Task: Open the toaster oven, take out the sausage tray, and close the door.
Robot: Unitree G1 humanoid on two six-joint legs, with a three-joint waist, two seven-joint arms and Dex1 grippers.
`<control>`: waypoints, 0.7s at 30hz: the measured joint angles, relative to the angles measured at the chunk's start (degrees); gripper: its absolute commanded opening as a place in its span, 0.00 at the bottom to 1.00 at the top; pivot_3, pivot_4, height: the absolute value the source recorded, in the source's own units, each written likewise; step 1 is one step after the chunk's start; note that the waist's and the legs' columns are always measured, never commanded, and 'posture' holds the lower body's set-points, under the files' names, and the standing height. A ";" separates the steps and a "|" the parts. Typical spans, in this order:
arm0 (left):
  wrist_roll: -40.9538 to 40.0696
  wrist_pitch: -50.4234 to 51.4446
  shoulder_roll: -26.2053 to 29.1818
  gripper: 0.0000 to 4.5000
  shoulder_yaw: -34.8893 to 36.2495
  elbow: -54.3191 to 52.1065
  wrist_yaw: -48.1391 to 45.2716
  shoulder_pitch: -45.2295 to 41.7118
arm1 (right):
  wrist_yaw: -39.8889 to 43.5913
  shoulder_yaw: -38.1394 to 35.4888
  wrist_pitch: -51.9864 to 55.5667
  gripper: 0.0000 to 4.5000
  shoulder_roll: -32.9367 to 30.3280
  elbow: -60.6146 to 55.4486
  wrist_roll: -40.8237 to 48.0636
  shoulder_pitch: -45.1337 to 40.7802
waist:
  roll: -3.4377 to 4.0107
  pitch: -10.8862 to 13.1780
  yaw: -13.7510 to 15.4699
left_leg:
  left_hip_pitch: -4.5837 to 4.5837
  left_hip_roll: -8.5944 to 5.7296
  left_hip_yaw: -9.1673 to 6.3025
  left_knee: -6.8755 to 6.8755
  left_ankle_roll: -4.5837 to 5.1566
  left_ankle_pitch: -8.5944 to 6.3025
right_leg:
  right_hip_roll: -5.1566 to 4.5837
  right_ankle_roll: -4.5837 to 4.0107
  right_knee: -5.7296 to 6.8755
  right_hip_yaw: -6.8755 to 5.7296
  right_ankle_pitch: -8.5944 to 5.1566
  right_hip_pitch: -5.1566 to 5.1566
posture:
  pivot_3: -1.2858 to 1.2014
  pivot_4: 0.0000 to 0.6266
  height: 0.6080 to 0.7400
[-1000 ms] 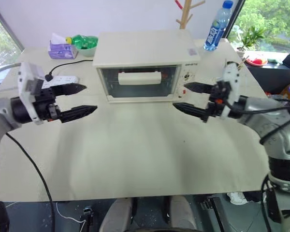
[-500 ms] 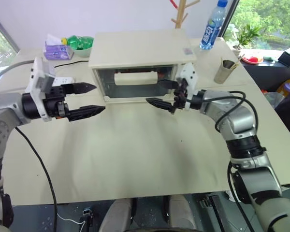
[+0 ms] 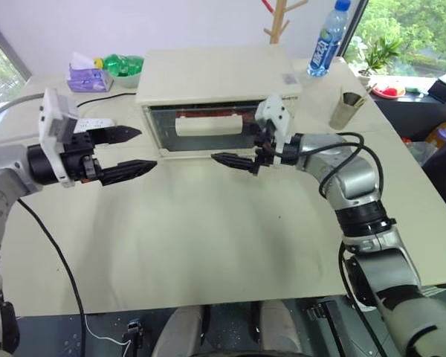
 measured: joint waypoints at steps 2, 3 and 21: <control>0.78 -0.35 -0.56 1.00 -0.56 1.32 0.33 -1.22 | -0.11 -0.06 1.46 1.00 -0.37 -3.18 0.36 2.01 | 0.00 0.00 0.08 | 0.00 0.00 0.00 0.00 0.00 0.00 | 0.01 0.00 0.02 0.00 0.00 -0.01 | 0.52 0.24 1.00; 1.06 -0.48 -0.96 1.00 -0.65 2.02 0.60 -1.79 | -0.18 -0.02 1.93 1.00 -0.34 -4.19 0.44 2.79 | 0.00 0.00 0.04 | 0.00 0.01 0.00 0.00 0.00 0.00 | 0.03 0.00 0.02 0.01 0.00 -0.01 | 0.52 0.24 1.00; 11.98 -7.50 -9.55 0.01 -13.49 21.63 -3.46 -21.13 | -6.27 0.48 6.77 1.00 1.86 -15.26 0.43 12.60 | -0.02 -0.01 0.15 | 0.02 0.55 0.14 0.06 -0.19 0.11 | 0.73 -0.24 -0.01 0.28 0.20 -0.08 | 0.52 0.24 1.00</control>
